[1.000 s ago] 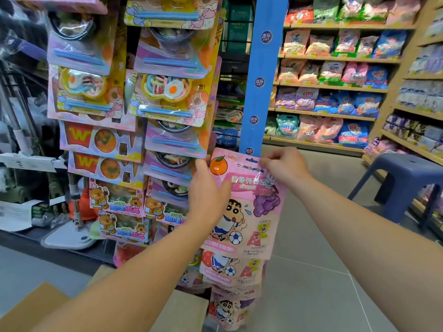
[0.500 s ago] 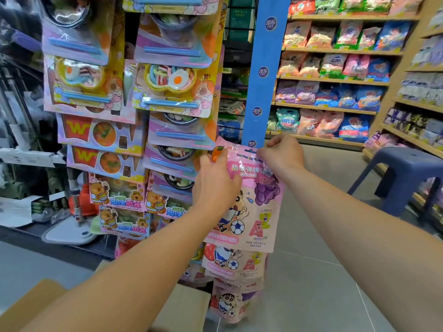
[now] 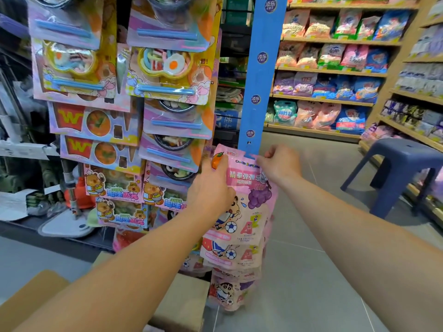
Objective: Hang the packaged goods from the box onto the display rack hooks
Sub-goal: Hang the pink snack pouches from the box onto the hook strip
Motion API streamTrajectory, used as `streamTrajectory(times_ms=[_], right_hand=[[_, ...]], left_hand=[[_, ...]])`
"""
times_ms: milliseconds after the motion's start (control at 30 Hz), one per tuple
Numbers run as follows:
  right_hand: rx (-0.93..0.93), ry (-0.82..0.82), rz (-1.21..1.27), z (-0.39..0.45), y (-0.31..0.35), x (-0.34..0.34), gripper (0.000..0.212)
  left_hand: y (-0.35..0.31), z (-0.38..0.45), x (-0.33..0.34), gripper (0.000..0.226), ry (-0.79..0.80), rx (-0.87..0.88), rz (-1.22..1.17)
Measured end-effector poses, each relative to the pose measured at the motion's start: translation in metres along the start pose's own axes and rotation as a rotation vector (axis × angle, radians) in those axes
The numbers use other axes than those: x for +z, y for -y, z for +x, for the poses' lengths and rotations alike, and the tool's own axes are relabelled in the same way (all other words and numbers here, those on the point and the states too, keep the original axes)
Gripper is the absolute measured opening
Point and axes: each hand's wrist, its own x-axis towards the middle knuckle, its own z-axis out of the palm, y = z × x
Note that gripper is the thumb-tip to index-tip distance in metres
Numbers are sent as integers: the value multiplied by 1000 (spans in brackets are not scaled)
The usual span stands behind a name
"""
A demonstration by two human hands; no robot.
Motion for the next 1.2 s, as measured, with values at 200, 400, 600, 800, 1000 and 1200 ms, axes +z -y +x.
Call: streamTrajectory(times_ms=[200,400,600,800,1000,1200], right_hand=[[-256,-51,-214,-20,-10,-5,21],[-463,-169,-412,-51,-17,-7,46],[-561,-34,-341,-95,-19,14,32],[-498,213,-254,-160,-23,67,36],[-479,496,-320,-215,-22,135,36],[-451,765,-365,-250,-7,204,38]], left_hand=[[8,-16,12,81,-64,53,45],[16,-24,21,77,-37,134,74],[38,-42,22,61,-55,236,-51],[79,-77,16,47,40,178,-212],[152,-116,29,43,205,-53,-190],[240,-165,37,42,346,-212,-152]])
